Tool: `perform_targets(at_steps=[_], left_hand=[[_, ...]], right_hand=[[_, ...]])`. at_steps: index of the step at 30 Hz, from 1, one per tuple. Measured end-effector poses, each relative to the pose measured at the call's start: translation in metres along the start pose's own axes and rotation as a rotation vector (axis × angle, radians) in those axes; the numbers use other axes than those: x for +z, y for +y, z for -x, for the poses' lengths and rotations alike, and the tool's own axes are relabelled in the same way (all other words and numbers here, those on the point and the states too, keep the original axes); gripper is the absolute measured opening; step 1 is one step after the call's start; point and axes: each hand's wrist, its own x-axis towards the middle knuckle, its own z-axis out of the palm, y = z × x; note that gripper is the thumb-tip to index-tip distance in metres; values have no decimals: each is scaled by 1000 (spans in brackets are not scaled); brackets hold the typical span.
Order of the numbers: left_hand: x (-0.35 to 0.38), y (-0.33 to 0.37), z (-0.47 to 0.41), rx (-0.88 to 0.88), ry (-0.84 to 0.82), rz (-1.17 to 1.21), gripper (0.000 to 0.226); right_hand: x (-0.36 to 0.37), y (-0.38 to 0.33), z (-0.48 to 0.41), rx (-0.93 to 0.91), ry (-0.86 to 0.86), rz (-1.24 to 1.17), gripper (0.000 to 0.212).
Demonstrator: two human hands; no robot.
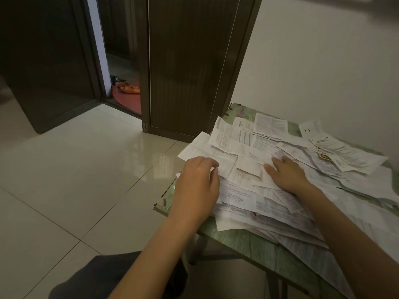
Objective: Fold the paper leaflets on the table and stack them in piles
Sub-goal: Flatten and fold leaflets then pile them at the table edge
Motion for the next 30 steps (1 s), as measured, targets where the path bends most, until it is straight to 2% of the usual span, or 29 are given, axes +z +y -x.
perform_targets(at_steps=[4, 7, 11, 12, 15, 18, 20, 24, 30], left_hand=[[3, 5, -1, 7, 1, 57, 24], [1, 11, -3, -60, 11, 227, 22], [-6, 20, -9, -230, 29, 533, 14], [-8, 21, -10, -288, 20, 628, 13], [-11, 23, -14, -519, -79, 987, 14], [-15, 23, -16, -683, -149, 1167, 6], [-15, 22, -16, -701, -177, 1216, 14], [-16, 23, -13, -677, -247, 1237, 46], [-20, 23, -10, -599, -399, 1348, 66]], right_hand=[[-5, -4, 3, 12, 82, -68, 65], [-19, -13, 19, -60, 171, -188, 56], [-59, -42, 57, -171, 308, -683, 22], [-70, -49, 67, -172, 303, -823, 21], [-88, -64, 88, -148, 156, -1183, 20], [-92, -81, 105, -164, -43, -1441, 22], [-91, -90, 113, -162, -140, -1543, 22], [-90, -103, 122, -138, -316, -1681, 22], [-84, -111, 126, -95, -370, -1787, 26]])
